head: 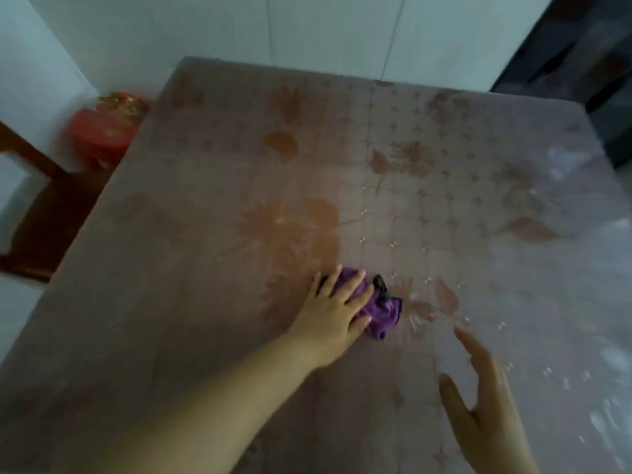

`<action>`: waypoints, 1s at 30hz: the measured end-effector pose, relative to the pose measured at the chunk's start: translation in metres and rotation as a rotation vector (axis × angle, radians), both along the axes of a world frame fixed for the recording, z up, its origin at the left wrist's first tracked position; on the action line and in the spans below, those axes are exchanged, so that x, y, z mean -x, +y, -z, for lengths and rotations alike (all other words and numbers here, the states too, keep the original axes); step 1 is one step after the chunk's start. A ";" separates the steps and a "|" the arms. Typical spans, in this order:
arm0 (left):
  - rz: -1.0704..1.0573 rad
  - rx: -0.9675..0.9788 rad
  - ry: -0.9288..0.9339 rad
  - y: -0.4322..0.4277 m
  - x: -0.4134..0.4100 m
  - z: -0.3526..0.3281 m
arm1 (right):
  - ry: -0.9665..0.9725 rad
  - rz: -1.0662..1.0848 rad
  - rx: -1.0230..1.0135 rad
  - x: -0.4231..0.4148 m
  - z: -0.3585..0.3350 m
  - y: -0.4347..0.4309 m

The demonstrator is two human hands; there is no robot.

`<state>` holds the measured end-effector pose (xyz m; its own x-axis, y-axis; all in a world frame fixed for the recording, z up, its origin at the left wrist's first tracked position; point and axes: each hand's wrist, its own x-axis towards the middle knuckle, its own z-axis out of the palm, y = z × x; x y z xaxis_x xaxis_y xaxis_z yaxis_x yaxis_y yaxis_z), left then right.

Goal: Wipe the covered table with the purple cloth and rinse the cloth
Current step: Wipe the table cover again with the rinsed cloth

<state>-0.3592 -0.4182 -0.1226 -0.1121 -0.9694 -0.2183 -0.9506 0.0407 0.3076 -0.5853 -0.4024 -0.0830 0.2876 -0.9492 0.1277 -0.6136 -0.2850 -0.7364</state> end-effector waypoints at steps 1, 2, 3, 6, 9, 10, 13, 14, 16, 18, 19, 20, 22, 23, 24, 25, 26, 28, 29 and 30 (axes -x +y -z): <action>0.022 0.026 -0.018 0.018 0.010 -0.002 | 0.007 0.096 -0.109 -0.005 -0.016 0.014; 0.038 0.021 -0.031 0.035 0.014 -0.003 | 0.003 0.126 -0.138 -0.009 -0.016 0.038; 0.058 0.004 -0.039 0.052 0.013 -0.002 | -0.002 0.175 -0.164 -0.009 -0.018 0.066; 0.136 0.021 -0.098 0.100 -0.014 -0.003 | -0.076 0.374 -0.120 -0.007 -0.017 0.140; 0.125 0.049 -0.086 0.144 -0.052 0.009 | -0.178 0.566 -0.185 -0.004 -0.005 0.231; 0.120 0.040 -0.038 0.157 -0.062 0.011 | -0.202 0.608 -0.204 -0.001 -0.005 0.261; 0.092 0.066 0.046 0.181 -0.063 0.002 | -0.230 0.810 -0.243 0.010 -0.007 0.339; 0.091 0.059 0.047 0.182 -0.054 -0.001 | -0.265 0.868 -0.246 0.015 -0.009 0.358; 0.148 0.059 0.052 0.180 -0.030 -0.005 | -0.327 0.980 -0.231 0.024 -0.014 0.390; 0.252 0.053 0.078 0.182 -0.002 -0.006 | -0.365 1.035 -0.220 0.030 -0.019 0.425; 0.279 0.040 0.096 0.182 0.010 -0.006 | -0.364 1.064 -0.230 0.030 -0.021 0.440; 0.294 0.031 0.127 0.182 0.020 -0.008 | -0.361 1.085 -0.237 0.029 -0.021 0.455; 0.315 0.005 0.217 0.188 0.039 -0.011 | -0.374 1.114 -0.266 0.026 -0.021 0.479; 0.324 -0.004 0.256 0.192 0.048 -0.014 | -0.384 1.125 -0.285 0.025 -0.019 0.489; 0.336 -0.014 0.282 0.198 0.057 -0.017 | -0.392 1.133 -0.302 0.025 -0.016 0.498; 0.352 -0.027 0.300 0.205 0.065 -0.020 | -0.401 1.134 -0.326 0.023 -0.014 0.506; 0.372 -0.039 0.306 0.213 0.074 -0.023 | -0.405 1.126 -0.344 0.022 -0.012 0.513; 0.390 -0.059 0.296 0.233 0.089 -0.028 | -0.424 1.112 -0.360 0.020 -0.008 0.526; 0.389 -0.056 0.298 0.244 0.097 -0.029 | -0.441 1.110 -0.364 0.020 -0.008 0.532; 0.378 -0.045 0.314 0.257 0.104 -0.032 | -0.455 1.111 -0.374 0.020 -0.009 0.537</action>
<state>-0.4634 -0.1612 -0.0910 -0.5217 -0.8383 -0.1586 -0.7329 0.3452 0.5862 -0.6054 0.1349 -0.0744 -0.6879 -0.6499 -0.3232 -0.0576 0.4928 -0.8682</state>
